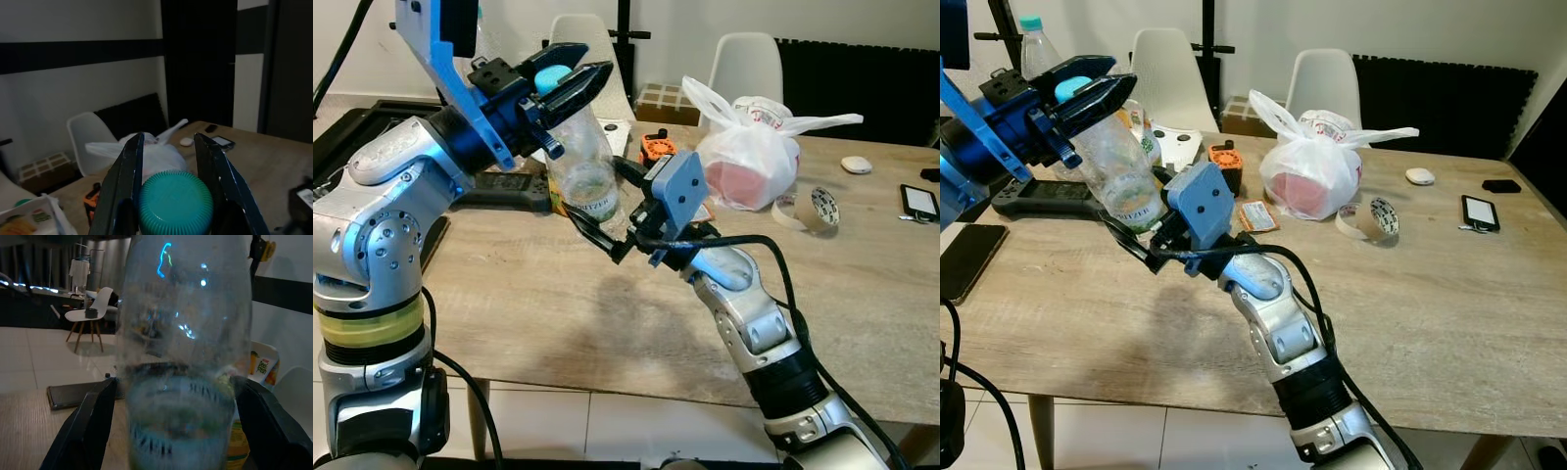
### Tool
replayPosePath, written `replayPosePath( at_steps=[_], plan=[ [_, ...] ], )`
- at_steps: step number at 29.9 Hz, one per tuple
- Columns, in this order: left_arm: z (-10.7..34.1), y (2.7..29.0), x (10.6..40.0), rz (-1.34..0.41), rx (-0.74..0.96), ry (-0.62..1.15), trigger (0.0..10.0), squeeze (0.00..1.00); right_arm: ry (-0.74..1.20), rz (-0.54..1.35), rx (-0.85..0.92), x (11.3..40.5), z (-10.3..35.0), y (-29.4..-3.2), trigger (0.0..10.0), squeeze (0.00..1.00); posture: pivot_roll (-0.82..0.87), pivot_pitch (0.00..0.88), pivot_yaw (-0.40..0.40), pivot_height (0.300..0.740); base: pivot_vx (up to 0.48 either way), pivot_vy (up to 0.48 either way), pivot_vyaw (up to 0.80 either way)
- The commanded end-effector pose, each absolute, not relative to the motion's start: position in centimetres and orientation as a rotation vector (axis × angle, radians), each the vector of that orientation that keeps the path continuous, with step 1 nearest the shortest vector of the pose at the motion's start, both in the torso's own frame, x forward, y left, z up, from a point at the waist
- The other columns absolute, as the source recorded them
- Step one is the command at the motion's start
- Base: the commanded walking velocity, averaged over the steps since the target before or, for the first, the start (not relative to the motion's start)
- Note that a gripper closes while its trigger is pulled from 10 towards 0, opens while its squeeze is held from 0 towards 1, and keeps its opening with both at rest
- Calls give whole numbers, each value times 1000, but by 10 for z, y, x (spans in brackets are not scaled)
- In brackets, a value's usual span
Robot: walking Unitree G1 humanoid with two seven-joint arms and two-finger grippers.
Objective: Restocking fridge
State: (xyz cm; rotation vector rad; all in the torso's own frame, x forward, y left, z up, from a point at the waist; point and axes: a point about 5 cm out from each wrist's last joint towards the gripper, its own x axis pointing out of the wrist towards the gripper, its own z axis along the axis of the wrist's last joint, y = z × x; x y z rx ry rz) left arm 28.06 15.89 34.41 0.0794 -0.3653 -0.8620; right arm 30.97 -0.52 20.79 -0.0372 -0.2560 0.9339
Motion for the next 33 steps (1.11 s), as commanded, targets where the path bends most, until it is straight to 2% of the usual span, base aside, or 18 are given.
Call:
replayPosePath(
  at_steps=[1, 4, 10, 11, 12, 14, 15, 21, 22, 30, 31, 33],
  plan=[
    [344, 150, 277, -899, 75, -371, 10000, 0, -240, 920, -39, 313, 207, -5, 10000, 0, 89, 0, -90, 740, 0, 0, 0],
    [337, 141, 277, -915, 71, -358, 10000, 0, -240, 919, -28, 314, 208, 0, 10000, 0, 92, 0, -91, 740, 0, 0, 0],
    [335, 139, 277, -913, 73, -351, 10000, 0, -240, 919, -53, 313, 207, 5, 10000, 0, 95, 0, -90, 740, 0, 0, 0],
    [336, 139, 277, -913, 73, -351, 10000, 0, -243, 904, -90, 314, 205, 4, 5882, 0, 97, 0, -90, 740, 0, 0, 0],
    [336, 139, 277, -913, 73, -350, 10000, 0, -243, 892, -106, 316, 204, 4, 2980, 0, 97, 0, -90, 740, 0, 0, 0],
    [336, 139, 277, -914, 74, -350, 10000, 0, -242, 884, -115, 316, 203, 4, 2980, 0, 97, 0, -90, 740, 0, 0, 0],
    [335, 139, 277, -912, 75, -348, 10000, 0, -241, 878, -122, 317, 202, 4, 0, 0, 96, 0, -89, 740, 0, 0, 0],
    [335, 138, 276, -910, 72, -351, 10000, 0, -244, 873, -132, 317, 200, 4, 0, 0, 93, 0, -87, 740, 0, 0, 0],
    [334, 138, 276, -911, 72, -351, 10000, 0, -245, 858, -134, 318, 200, 3, 10000, 0, 92, 0, -86, 740, 0, 0, 0],
    [332, 137, 275, -912, 66, -346, 10000, 0, -249, 827, -134, 319, 199, 0, 10000, 0, 92, 0, -87, 740, 0, 0, 0],
    [332, 138, 276, -908, 63, -344, 10000, 1000, -249, 821, -136, 319, 199, 0, 10000, 0, 93, 0, -87, 740, 0, 0, 0],
    [331, 138, 276, -915, 59, -341, 10000, 1000, -248, 817, -135, 319, 198, 0, 10000, 0, 92, 0, -85, 740, 0, 0, 0]
  ],
)
